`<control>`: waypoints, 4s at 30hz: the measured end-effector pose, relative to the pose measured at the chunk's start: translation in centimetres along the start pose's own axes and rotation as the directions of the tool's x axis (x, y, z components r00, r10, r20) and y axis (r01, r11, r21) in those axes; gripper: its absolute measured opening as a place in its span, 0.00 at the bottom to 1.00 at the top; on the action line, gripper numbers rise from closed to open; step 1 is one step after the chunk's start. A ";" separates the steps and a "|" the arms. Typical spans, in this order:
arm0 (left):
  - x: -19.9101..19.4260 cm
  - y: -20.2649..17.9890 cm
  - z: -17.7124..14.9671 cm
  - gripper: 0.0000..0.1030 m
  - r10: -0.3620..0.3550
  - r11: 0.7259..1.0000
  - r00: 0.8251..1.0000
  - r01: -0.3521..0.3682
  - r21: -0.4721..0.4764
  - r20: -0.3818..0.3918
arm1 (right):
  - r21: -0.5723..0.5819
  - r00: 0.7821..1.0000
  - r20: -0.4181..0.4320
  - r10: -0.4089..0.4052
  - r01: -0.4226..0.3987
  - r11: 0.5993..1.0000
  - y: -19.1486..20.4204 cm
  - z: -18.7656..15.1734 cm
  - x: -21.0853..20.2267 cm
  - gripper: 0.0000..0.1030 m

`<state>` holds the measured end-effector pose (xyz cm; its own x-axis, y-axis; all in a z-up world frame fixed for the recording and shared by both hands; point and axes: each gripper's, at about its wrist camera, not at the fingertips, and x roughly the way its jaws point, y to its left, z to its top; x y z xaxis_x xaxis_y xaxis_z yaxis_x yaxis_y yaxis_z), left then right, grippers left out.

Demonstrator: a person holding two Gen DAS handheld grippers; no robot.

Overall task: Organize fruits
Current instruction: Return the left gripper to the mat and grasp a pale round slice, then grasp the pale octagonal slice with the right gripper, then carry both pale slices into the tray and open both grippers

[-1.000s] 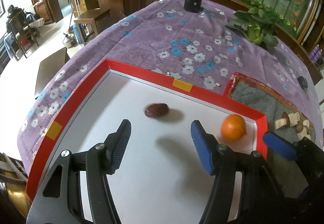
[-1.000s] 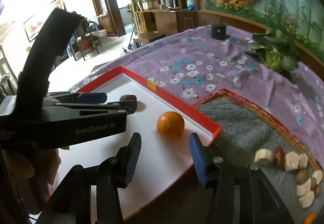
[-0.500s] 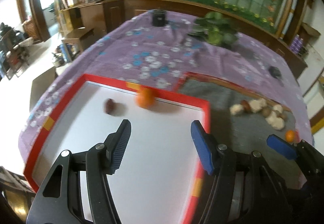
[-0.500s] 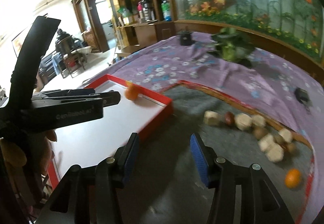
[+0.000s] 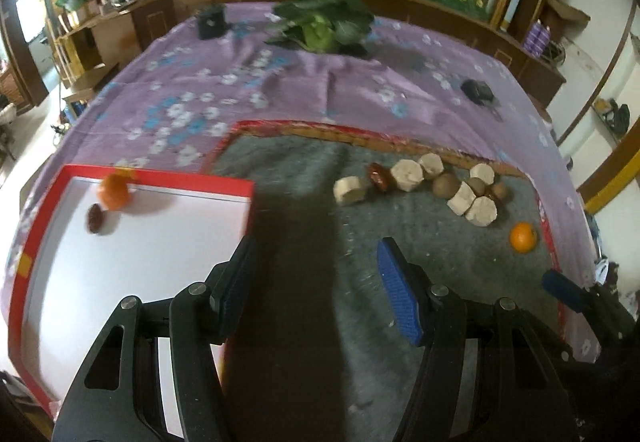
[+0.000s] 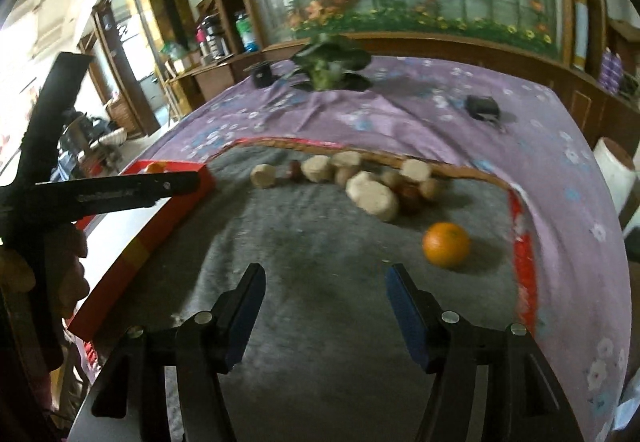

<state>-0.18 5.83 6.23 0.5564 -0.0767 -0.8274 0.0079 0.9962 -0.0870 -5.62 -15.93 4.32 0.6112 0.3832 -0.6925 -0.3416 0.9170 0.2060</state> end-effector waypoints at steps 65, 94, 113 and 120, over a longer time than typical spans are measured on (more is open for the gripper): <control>2.6 -1.1 -0.5 0.23 -0.056 0.998 0.994 0.051 -0.046 -0.097 | -0.083 0.999 -0.051 0.004 -0.009 0.997 -0.5 2.3 4.1 0.25; -4.5 1.5 -3.9 0.23 0.057 0.998 0.994 -0.058 0.002 0.094 | -0.173 0.999 -0.018 0.045 -0.047 0.984 8.0 2.1 1.5 0.25; -5.1 9.9 -3.9 0.23 0.145 0.982 0.985 -0.131 -0.134 0.095 | -0.307 0.990 -0.051 0.132 -0.142 0.941 16.0 5.5 5.0 0.25; -3.7 13.5 -3.6 0.23 0.149 0.970 0.988 -0.137 -0.201 0.046 | -0.343 0.980 -0.106 0.165 -0.192 0.919 18.8 6.5 8.3 0.25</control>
<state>-5.17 19.38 6.14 0.5894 0.0747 -0.8044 -0.2351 0.9685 -0.0823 -2.33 5.21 7.00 0.4670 0.5157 -0.7183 -0.6766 0.7314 0.0852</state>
